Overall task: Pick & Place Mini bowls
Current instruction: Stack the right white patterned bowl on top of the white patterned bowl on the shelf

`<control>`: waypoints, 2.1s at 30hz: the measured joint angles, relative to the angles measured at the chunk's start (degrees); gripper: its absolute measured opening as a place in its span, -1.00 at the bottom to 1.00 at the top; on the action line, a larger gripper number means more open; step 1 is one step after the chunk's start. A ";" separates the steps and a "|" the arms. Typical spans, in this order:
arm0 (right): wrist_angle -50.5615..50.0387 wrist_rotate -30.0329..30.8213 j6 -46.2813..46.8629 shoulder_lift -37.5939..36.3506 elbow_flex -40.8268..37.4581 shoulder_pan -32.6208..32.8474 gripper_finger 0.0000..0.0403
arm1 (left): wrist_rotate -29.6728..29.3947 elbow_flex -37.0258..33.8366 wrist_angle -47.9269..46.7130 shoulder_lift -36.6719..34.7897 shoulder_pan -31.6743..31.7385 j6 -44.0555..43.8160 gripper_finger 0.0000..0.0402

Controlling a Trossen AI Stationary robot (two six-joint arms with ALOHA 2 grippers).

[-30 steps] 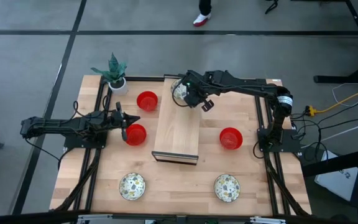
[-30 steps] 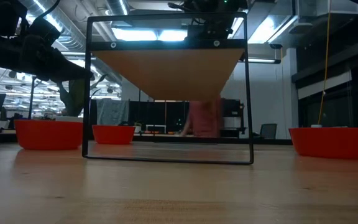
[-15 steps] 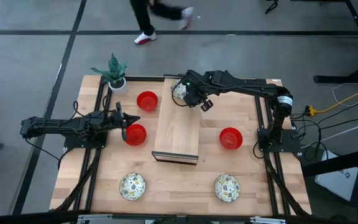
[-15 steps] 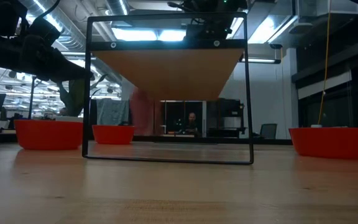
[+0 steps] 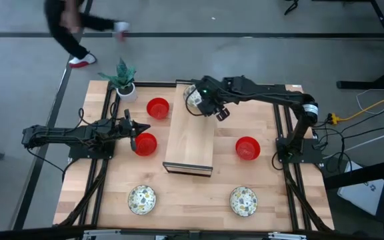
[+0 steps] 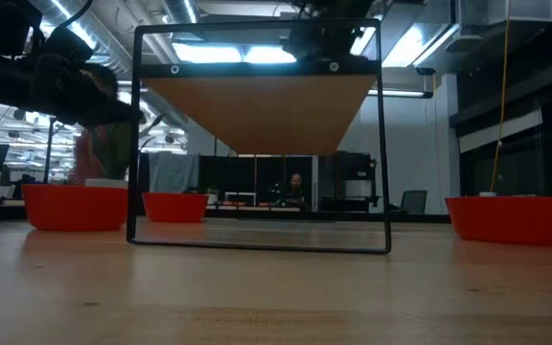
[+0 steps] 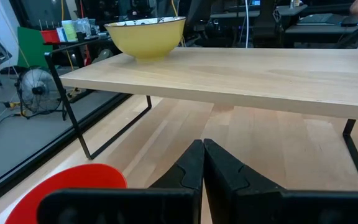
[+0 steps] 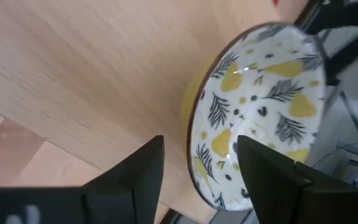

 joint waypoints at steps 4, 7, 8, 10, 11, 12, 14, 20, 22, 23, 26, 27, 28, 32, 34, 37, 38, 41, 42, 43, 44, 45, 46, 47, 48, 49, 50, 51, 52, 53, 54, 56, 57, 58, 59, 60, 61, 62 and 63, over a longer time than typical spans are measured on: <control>-0.46 2.99 2.08 -1.79 0.00 1.36 0.00 | 0.02 0.00 0.00 0.00 -0.02 0.02 -0.98; -0.79 5.04 2.99 -3.18 0.00 2.49 0.00 | 0.00 0.00 0.00 -0.01 0.00 0.01 -0.98; -0.87 5.42 3.54 -3.76 0.00 2.85 0.00 | 0.00 0.00 0.01 0.00 -0.02 0.00 -0.98; -0.98 6.30 4.75 -4.61 0.00 3.69 0.00 | 0.01 0.00 0.02 -0.02 0.00 0.01 -0.98; -1.23 6.62 5.19 -4.93 0.00 4.06 0.00 | 0.01 0.00 0.02 -0.01 -0.02 0.02 -0.98; -1.75 7.16 5.68 -5.29 0.00 4.49 0.00 | 0.00 0.00 0.00 -0.02 -0.02 0.02 -0.98; -2.95 8.51 6.79 -5.75 0.00 5.17 0.00 | 0.00 0.00 0.00 0.00 0.00 0.00 -0.98; -7.09 13.13 10.37 -7.08 0.00 6.81 0.00 | 0.00 0.00 0.02 -0.01 -0.02 0.02 -0.98; -7.49 14.37 11.44 -7.67 0.00 7.38 0.00 | 0.02 0.00 0.00 -0.02 0.00 0.02 -0.98; -8.16 14.67 11.85 -8.01 0.00 7.62 0.00 | 0.00 0.00 0.02 0.00 0.00 0.00 -0.98; -9.17 14.82 13.68 -9.31 0.00 8.28 0.00 | 0.00 0.00 0.01 -0.02 0.00 0.02 -0.98; -9.73 14.86 14.32 -9.74 0.00 8.51 0.00 | 0.01 0.00 0.01 -0.02 -0.02 0.02 -0.98; -10.19 14.80 14.94 -10.23 0.00 8.64 0.00 | 0.01 0.00 0.00 -0.02 -0.01 0.02 -0.98; -13.49 13.98 16.84 -11.39 0.00 9.64 0.00 | 0.02 0.00 0.00 0.00 0.00 0.02 -0.98; -15.35 13.11 18.96 -11.80 0.00 10.43 0.00 | 0.02 0.00 0.00 0.00 -0.02 0.02 -0.98; -18.57 12.79 22.01 -12.35 0.00 12.51 0.00 | 0.00 0.00 0.00 -0.02 0.00 0.00 -0.98; -19.76 12.49 23.05 -12.56 0.00 13.18 0.00 | 0.00 0.00 0.02 0.00 0.00 0.02 -0.98; -22.42 10.03 26.05 -12.70 0.00 15.46 0.00 | 0.01 0.00 0.02 -0.02 0.00 0.02 -0.98; -23.31 8.96 27.30 -12.75 0.00 16.29 0.00 | 0.00 0.00 0.02 -0.01 -0.02 0.02 -0.98; -23.83 7.75 28.59 -12.78 0.00 17.14 0.00 | 0.01 0.00 0.01 -0.01 0.00 0.02 -0.98; -24.10 6.33 29.85 -12.85 0.00 18.05 0.00 | 0.00 0.00 0.00 -0.02 0.00 0.02 -0.98; -24.54 4.79 31.02 -12.88 0.00 18.93 0.00 | 0.00 0.00 0.00 0.00 0.00 0.02 -0.98; -25.01 3.09 32.28 -12.88 0.00 19.73 0.00 | 0.00 0.00 0.00 0.00 -0.02 0.02 -0.98; -25.14 1.31 33.70 -12.88 0.00 20.53 0.00 | 0.02 0.00 0.02 0.00 0.00 0.02 -0.98; -25.10 -0.42 35.04 -12.88 0.00 21.32 0.00 | 0.00 0.00 0.02 -0.02 0.00 0.02 -0.98; -25.11 -2.33 36.27 -12.88 0.00 22.02 0.00 | 0.00 0.00 0.00 0.00 -0.01 0.00 -0.98; -25.11 -4.00 37.41 -12.88 0.00 22.69 0.00 | 0.00 0.00 0.01 -0.01 -0.01 0.02 -0.98; -25.11 -5.23 38.53 -12.88 0.00 23.42 0.00 | 0.00 0.00 0.00 0.00 -0.02 0.02 -0.98; -25.11 -6.16 39.67 -12.84 0.00 24.12 0.00 | 0.00 0.00 0.02 -0.02 0.00 0.00 -0.98; -25.11 -6.81 40.99 -12.75 0.00 24.84 0.00 | 0.02 0.00 0.02 0.00 -0.02 0.02 -0.98; -25.13 -7.07 42.28 -12.69 0.00 25.65 0.00 | 0.01 0.00 0.00 -0.02 0.00 0.02 -0.98; -25.22 -7.21 45.11 -12.66 0.00 27.22 0.00 | 0.00 0.00 0.00 -0.02 -0.02 0.00 -0.98; -25.24 -7.38 46.38 -12.66 0.00 28.02 0.00 | 0.01 0.00 0.01 -0.01 -0.02 0.01 -0.98; -25.26 -7.83 47.43 -12.66 0.00 28.81 0.00 | 0.00 0.00 0.01 -0.01 0.00 0.01 -0.98; -25.41 -8.43 48.51 -12.65 0.00 29.57 0.00 | 0.00 0.00 0.01 -0.01 -0.01 0.01 -0.98; -25.68 -9.15 49.52 -12.54 0.00 30.22 0.00 | 0.00 0.00 0.00 -0.02 -0.02 0.02 -0.98; -25.96 -10.05 50.48 -12.25 0.00 30.87 0.00 | 0.01 0.00 0.02 0.00 0.00 0.01 -0.98; -26.15 -10.96 51.55 -12.01 0.00 31.49 0.00 | 0.00 0.00 0.02 0.00 0.00 0.02 -0.98; -26.20 -11.53 52.75 -11.76 0.00 32.09 0.00 | 0.00 0.00 0.00 -0.02 0.00 0.02 -0.98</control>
